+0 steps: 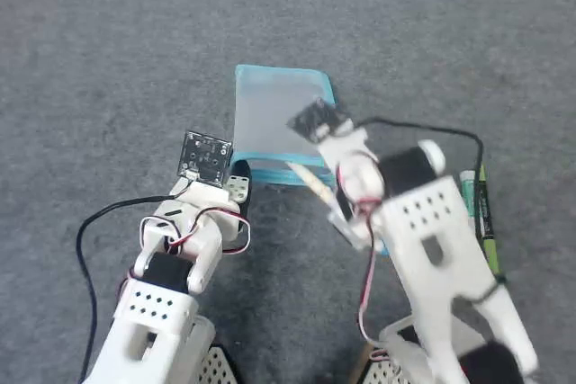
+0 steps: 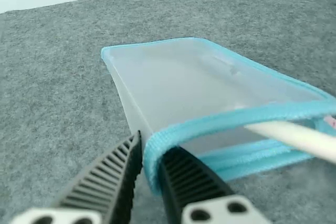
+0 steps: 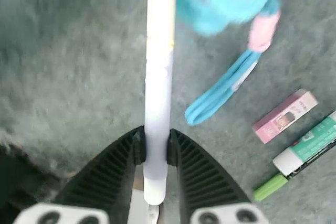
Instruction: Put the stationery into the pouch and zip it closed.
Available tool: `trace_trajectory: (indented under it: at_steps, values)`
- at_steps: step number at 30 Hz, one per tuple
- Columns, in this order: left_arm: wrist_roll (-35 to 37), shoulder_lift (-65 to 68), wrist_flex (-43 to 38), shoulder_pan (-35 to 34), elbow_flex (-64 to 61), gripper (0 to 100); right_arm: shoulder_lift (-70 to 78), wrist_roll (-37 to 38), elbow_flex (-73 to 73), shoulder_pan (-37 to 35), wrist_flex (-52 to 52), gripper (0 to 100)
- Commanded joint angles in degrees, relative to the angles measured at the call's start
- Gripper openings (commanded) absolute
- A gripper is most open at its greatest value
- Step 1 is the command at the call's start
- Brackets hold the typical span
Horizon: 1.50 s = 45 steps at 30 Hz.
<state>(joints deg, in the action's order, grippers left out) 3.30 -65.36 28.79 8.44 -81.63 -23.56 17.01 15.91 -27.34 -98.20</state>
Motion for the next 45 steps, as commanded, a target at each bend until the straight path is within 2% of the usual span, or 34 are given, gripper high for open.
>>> trace_trajectory:
  at_steps: [1,12,18,24,28,35,38,41,45]
  values:
    - [-0.62,-1.58,-2.29,0.00,0.40,1,7.08,-3.34,-11.52,-0.04,-1.45,0.6]
    - [-0.70,-1.93,-2.46,0.35,0.57,1,26.24,-14.68,-37.89,-0.48,-4.35,0.6]
    - [-0.70,-1.85,-2.46,0.26,0.57,1,29.58,-16.00,-43.34,-2.95,-4.00,1.0]
    - [-0.70,-1.67,-2.46,0.00,0.57,1,28.18,-14.51,-43.52,-8.13,-3.30,18.7]
    - [-0.70,-1.58,-2.46,0.00,0.48,1,26.07,-12.66,-43.52,-8.13,-3.47,19.9]
    - [-0.70,-1.93,-2.37,-0.26,0.66,1,22.73,-10.46,-43.08,-3.12,-4.53,19.7]
    - [-0.70,-1.93,-2.37,-3.16,0.75,1,21.05,-7.30,-41.85,1.71,-4.70,13.6]
    - [-0.70,-1.93,-2.37,-4.22,0.75,1,18.07,-3.52,-34.90,7.69,-4.62,4.3]
    - [-0.70,-1.93,-2.37,-3.87,0.75,1,12.88,3.60,-21.63,16.22,-2.68,2.2]
